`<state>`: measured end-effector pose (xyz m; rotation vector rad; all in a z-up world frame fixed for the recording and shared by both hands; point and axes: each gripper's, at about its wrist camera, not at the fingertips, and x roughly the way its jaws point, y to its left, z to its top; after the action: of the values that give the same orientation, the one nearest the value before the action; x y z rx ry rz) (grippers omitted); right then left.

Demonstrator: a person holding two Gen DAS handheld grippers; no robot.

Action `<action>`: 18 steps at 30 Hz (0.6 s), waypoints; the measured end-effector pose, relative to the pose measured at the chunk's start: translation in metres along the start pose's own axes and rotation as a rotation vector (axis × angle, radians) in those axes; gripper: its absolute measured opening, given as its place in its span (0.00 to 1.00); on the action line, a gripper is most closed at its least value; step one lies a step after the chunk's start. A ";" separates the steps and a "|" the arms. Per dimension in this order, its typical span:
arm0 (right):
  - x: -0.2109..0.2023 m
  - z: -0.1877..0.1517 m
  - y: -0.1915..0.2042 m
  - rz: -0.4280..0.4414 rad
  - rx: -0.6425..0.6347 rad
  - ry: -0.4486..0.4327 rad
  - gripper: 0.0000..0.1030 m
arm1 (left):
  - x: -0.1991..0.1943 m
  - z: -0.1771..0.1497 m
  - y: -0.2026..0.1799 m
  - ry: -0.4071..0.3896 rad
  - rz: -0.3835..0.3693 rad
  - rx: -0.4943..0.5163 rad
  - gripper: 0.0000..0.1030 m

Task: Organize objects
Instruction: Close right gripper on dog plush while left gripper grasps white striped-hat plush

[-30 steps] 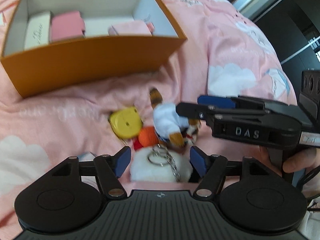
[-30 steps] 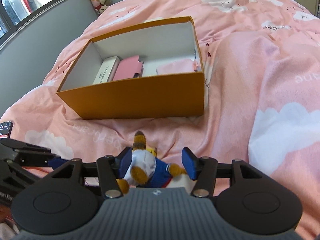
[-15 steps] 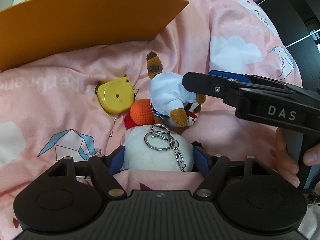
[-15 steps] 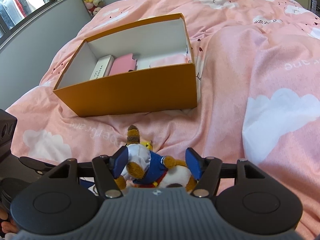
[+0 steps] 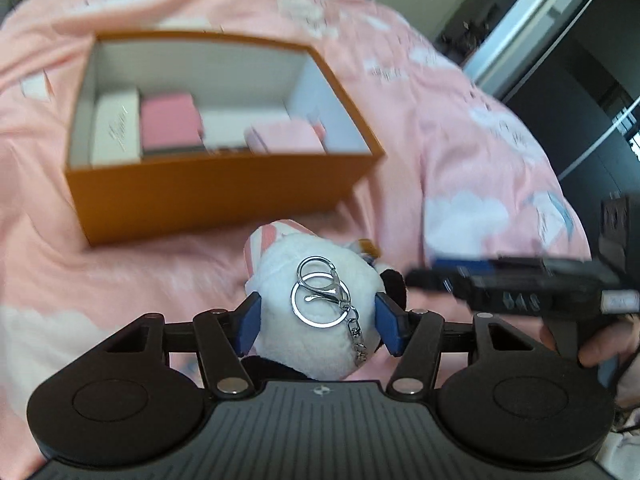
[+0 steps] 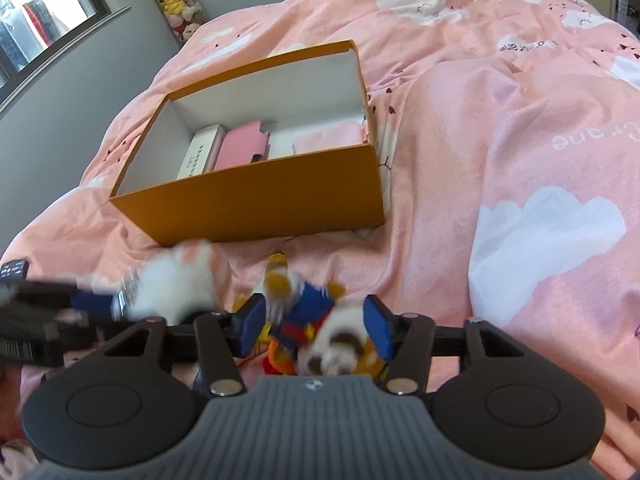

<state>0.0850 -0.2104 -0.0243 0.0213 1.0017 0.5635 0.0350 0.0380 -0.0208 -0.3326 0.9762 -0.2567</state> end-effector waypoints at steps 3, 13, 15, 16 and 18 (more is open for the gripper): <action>0.003 -0.003 0.005 0.023 -0.036 0.040 0.54 | 0.011 -0.001 0.010 -0.039 0.054 0.016 0.66; 0.034 0.006 0.025 -0.057 -0.332 0.143 0.54 | 0.043 -0.014 0.038 0.095 0.186 0.016 0.77; 0.040 0.009 0.025 -0.052 -0.377 0.174 0.53 | 0.037 -0.015 0.041 0.116 0.179 -0.012 0.78; 0.044 0.011 0.025 -0.051 -0.397 0.189 0.53 | 0.034 -0.014 0.044 0.120 0.162 -0.041 0.78; 0.050 0.018 0.024 -0.051 -0.426 0.210 0.53 | 0.025 -0.014 0.056 0.123 0.110 -0.138 0.81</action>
<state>0.1091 -0.1626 -0.0476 -0.4486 1.0639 0.7332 0.0403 0.0778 -0.0692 -0.3914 1.1327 -0.1105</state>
